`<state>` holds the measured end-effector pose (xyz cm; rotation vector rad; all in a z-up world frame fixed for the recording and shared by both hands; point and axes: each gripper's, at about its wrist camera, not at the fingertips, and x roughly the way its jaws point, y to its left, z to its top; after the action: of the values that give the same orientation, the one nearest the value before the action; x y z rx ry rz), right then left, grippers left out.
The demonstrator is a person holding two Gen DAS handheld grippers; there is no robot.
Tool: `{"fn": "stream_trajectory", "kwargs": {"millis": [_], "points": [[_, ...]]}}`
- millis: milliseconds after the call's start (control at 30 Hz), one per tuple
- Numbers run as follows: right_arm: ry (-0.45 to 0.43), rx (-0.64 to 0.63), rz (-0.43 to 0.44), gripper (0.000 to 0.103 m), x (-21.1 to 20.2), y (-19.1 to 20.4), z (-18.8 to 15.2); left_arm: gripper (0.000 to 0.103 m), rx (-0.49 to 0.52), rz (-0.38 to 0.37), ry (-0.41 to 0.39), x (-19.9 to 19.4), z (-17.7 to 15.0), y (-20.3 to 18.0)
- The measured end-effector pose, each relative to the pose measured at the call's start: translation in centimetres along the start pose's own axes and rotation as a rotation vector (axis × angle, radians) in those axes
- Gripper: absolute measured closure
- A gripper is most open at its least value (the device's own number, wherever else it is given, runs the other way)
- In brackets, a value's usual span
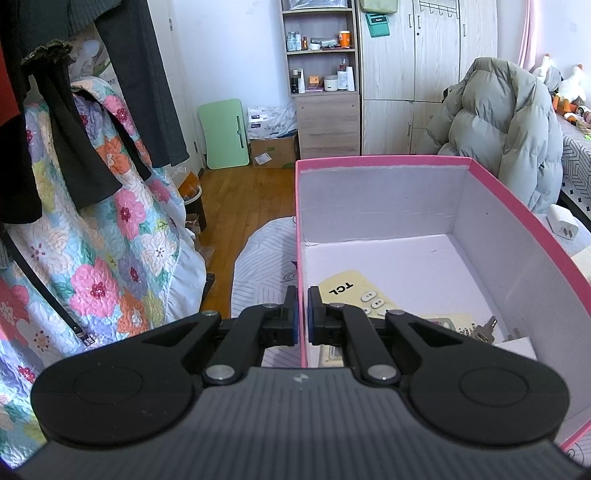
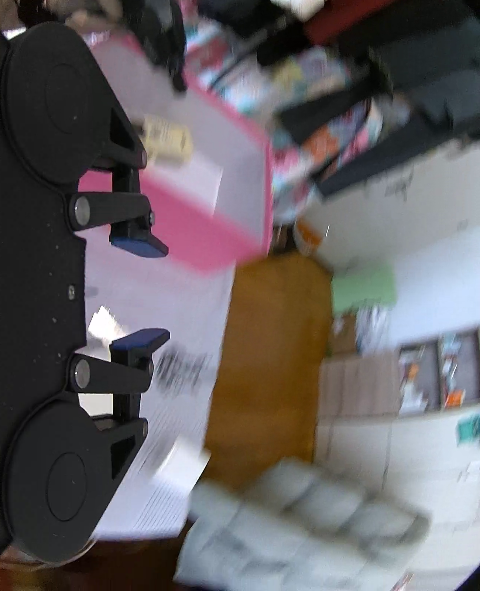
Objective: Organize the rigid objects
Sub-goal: 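Move the right gripper back to the second set of silver keys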
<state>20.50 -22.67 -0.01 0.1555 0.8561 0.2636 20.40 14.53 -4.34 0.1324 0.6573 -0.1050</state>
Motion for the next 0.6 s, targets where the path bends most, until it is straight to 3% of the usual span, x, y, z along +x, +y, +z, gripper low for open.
{"fn": "stream_trajectory", "kwargs": {"millis": [133,300,467,600], "points": [[0.042,0.08,-0.081,0.049,0.7,-3.4,-1.3,0.098,0.005,0.003,0.004,0.0,0.1,-0.1],[0.069,0.104,-0.035,0.046,2.9,-4.8,-2.6,0.097,0.008,0.009,0.006,0.1,0.3,-0.2],[0.081,0.042,0.015,0.043,6.0,-3.8,-2.7,0.097,0.016,0.008,0.0,0.0,0.5,-0.1],[0.093,-0.063,-0.024,0.04,8.8,-2.3,-2.5,0.096,0.029,0.012,-0.005,-0.1,0.4,-0.1]]}}
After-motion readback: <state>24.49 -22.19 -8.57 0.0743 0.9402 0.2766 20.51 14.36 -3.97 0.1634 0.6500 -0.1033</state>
